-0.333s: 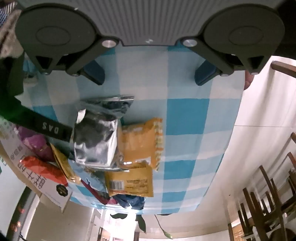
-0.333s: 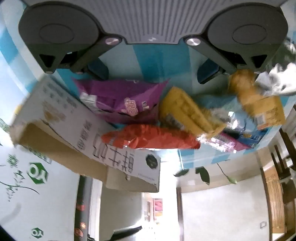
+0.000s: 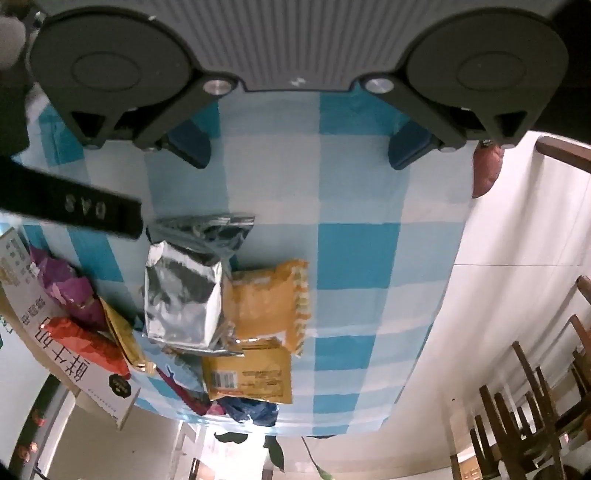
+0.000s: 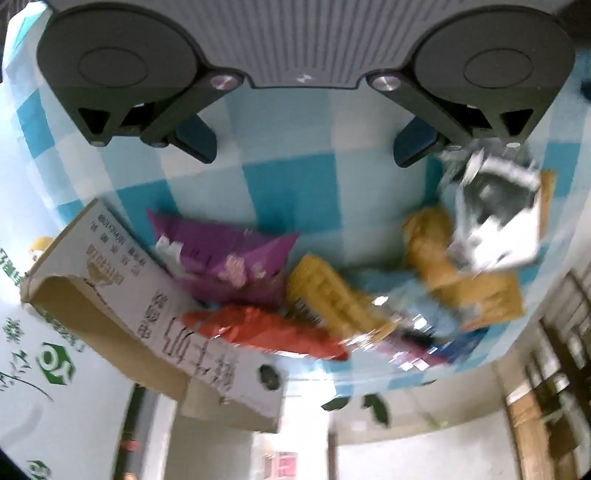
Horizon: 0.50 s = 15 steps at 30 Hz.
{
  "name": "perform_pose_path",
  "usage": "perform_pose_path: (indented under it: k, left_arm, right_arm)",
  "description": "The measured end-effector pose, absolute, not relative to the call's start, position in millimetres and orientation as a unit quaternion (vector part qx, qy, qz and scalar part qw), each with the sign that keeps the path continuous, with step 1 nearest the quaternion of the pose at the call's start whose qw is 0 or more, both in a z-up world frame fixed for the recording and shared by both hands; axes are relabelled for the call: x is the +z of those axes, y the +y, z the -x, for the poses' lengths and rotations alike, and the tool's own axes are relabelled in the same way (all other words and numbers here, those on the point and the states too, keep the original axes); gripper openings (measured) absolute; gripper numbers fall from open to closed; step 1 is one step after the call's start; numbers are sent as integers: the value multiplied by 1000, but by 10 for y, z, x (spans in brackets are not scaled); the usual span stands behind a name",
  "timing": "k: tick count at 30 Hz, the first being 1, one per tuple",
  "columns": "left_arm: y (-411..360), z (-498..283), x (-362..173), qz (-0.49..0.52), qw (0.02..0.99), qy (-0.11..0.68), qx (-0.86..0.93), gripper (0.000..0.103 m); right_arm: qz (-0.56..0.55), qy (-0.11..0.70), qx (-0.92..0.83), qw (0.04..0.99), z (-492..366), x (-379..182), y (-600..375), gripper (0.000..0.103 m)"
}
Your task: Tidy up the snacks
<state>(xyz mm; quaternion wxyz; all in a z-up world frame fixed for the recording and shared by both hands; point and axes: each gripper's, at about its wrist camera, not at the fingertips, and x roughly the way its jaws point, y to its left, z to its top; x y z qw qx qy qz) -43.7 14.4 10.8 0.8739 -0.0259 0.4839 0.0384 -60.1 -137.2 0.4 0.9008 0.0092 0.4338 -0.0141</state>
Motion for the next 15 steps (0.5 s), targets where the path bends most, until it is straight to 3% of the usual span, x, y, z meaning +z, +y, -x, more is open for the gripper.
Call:
perform_pose_path:
  k: [6,9,15]
  left_arm:
    - [42,599,355,-42,887,457,56,101]
    - [22,618,529,-29,893,448,42,101]
    - [-52,516,917,-25,891,452,22,101]
  right_arm:
    - [19,457,11,889,926,202,-1280,103]
    - [59,472,7,879,861,444,-1204,103]
    - [88,427,12,900,830,909,-1191,103]
